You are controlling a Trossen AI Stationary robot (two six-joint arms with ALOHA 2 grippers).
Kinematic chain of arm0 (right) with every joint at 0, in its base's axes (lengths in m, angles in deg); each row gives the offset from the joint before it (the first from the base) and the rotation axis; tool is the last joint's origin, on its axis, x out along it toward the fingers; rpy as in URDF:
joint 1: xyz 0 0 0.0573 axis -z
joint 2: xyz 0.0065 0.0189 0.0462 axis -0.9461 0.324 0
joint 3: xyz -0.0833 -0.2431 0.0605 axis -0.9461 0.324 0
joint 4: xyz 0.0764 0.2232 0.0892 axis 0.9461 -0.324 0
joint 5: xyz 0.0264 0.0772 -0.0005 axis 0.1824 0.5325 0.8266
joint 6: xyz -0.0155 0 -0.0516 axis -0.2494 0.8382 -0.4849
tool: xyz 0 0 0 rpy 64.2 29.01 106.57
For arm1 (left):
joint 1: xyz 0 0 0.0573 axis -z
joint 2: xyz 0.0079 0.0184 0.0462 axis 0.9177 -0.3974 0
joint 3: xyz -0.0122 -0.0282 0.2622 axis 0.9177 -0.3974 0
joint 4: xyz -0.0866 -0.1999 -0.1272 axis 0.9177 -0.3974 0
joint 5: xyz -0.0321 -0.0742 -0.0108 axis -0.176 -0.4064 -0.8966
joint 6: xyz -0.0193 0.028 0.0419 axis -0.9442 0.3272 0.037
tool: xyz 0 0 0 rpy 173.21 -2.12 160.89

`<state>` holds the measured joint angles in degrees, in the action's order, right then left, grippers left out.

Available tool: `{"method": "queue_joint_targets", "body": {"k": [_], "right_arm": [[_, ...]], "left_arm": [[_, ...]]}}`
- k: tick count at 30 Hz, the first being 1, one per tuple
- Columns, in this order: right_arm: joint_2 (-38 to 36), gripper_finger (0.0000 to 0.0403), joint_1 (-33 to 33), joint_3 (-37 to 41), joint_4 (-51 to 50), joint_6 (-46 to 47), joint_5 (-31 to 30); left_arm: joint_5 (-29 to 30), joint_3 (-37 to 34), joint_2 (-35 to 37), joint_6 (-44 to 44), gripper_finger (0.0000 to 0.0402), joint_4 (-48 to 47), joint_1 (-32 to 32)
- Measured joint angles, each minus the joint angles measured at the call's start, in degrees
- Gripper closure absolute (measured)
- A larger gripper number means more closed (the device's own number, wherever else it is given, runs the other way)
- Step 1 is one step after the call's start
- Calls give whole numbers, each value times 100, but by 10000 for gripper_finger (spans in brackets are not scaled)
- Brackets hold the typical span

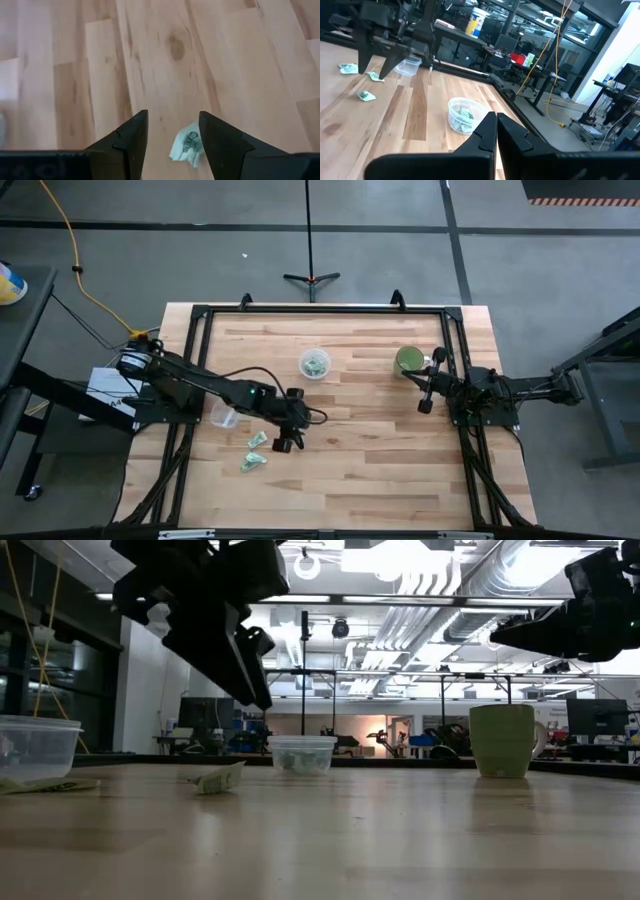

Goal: Pick and place Stevia / Truvia into bins
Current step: Put the stevia packet into the left transparent container

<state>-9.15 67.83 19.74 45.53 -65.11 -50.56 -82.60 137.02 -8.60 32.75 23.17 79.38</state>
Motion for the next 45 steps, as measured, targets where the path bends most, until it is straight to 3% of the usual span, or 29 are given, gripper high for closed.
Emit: {"method": "queue_joint_targets", "body": {"k": [8,17,33,37,45], "right_arm": [[4,398,0,0,13,-2,-17],[42,402,0,0,20,-6,-66],[39,396,0,2,20,-11,-117],[39,400,0,2,20,-8,-109],[39,399,0,2,19,-8,-107]], "left_arm": [[-515,4,-199,-460,190,-87,0],[-537,-4,-799,-430,190,-142,7],[-827,17,-1148,-434,191,-115,2],[-818,20,-1182,-434,213,-132,2],[-753,15,-1192,-455,295,-144,-11]]}}
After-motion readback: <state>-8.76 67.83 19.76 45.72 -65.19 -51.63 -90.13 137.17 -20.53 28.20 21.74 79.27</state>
